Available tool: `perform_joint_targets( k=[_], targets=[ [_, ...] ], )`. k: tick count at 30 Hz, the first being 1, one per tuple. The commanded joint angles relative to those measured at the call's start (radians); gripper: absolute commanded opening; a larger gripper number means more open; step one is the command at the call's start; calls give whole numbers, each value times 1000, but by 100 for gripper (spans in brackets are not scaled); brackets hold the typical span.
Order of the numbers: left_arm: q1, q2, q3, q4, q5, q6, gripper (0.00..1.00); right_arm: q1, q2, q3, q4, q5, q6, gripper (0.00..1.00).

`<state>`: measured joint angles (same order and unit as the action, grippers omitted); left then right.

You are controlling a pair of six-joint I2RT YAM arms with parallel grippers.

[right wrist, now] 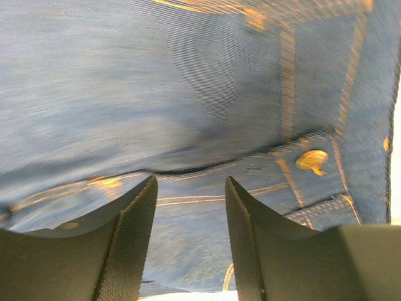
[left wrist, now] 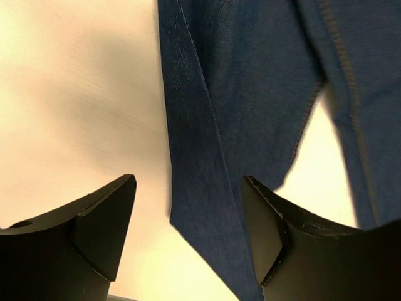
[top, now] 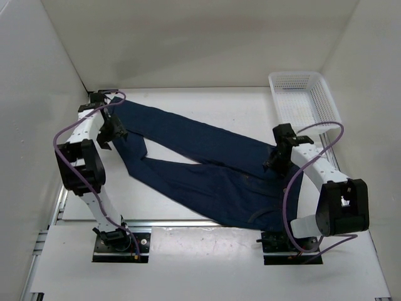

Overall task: Fold and stack the trousers
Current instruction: Flatten the trousers out

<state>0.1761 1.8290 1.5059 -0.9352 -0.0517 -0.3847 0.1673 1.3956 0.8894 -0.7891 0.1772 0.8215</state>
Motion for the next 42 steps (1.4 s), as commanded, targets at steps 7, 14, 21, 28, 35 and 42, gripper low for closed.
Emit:
perform_joint_targets(
  k=[7, 14, 21, 28, 35, 42],
  targets=[
    [-9, 213, 126, -8, -88, -39, 77, 138, 3, 259, -62, 56, -116, 56],
    [22, 306, 206, -5, -111, -53, 71, 138, 3, 250, -62, 47, -136, 56],
    [22, 190, 179, -65, -195, -51, 11, 138, 3, 241, -62, 47, -145, 56],
    [-19, -118, 172, -203, -399, -114, 11, 138, 12, 241, -53, 47, -163, 56],
    [-101, 4, 377, -270, -439, -114, 11, 138, 22, 232, -53, 47, -163, 56],
    [-148, 166, 599, -386, -548, -169, 11, 138, 2, 218, -53, 65, -173, 57]
  ],
)
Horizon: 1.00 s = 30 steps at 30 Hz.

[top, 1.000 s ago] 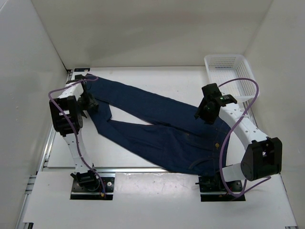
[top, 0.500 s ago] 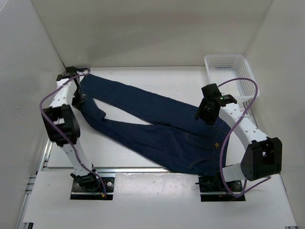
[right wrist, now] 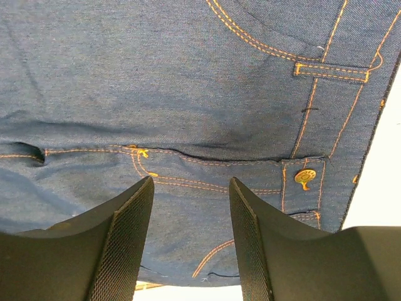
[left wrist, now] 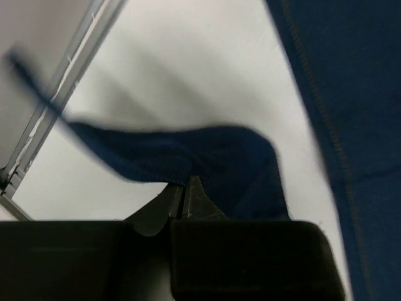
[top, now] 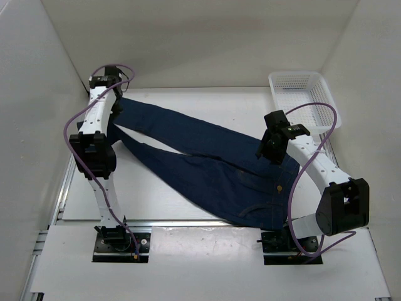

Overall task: Fold and stack the trousers
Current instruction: Flatten the trousers out

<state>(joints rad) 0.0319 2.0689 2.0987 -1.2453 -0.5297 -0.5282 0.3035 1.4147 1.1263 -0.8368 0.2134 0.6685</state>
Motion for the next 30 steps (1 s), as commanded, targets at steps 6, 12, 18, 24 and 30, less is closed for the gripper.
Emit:
perform_joint_targets(
  k=[6, 12, 18, 24, 30],
  targets=[
    [94, -223, -231, -4, -108, -49, 11, 2, -8, -39, -5, 29, -10, 57],
    [209, -339, -428, 59, -47, -69, 67, 2, -8, -39, 4, 20, -29, 57],
    [200, -444, -387, 86, 25, -46, 74, 2, -19, -30, 4, 20, -29, 57],
    [178, -416, -434, 185, 129, 28, 26, 2, -37, -62, 4, 11, -29, 57],
    [158, -160, -413, 123, 69, -4, 19, 2, -37, -53, 4, -9, -50, 57]
  ],
)
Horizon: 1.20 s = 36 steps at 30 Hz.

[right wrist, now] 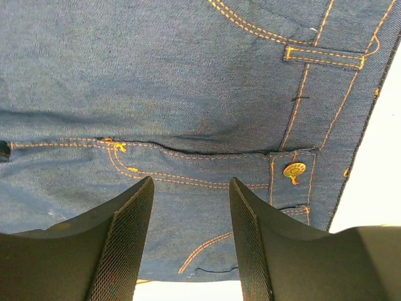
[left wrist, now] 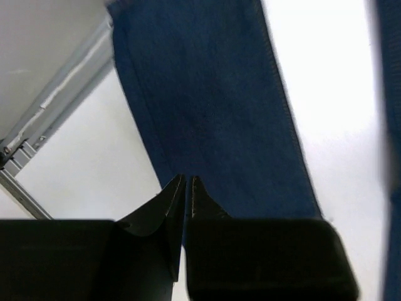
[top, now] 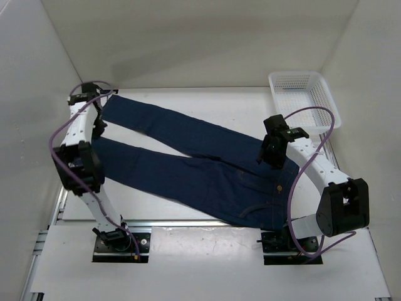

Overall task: Fold and stack the trousers
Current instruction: Flatten the trousers out

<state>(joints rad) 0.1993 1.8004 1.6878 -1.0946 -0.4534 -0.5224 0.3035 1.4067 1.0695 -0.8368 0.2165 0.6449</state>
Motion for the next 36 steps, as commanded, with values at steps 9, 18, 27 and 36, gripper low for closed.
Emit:
perform_joint_targets(
  k=[9, 18, 27, 36],
  targets=[
    [-138, 119, -160, 47, 105, 2, 23, 60, -51, -96, 79, -218, -15, 54],
    [-193, 226, -203, 101, 116, -4, 23, 51, 73, -194, 117, -167, 310, 54],
    [-193, 294, -88, 73, 165, 35, 23, -12, 221, -132, 97, -109, 375, 54],
    [-193, 373, -1, 44, 196, 67, 23, -18, 316, -25, 21, 125, 476, 50]
  ],
)
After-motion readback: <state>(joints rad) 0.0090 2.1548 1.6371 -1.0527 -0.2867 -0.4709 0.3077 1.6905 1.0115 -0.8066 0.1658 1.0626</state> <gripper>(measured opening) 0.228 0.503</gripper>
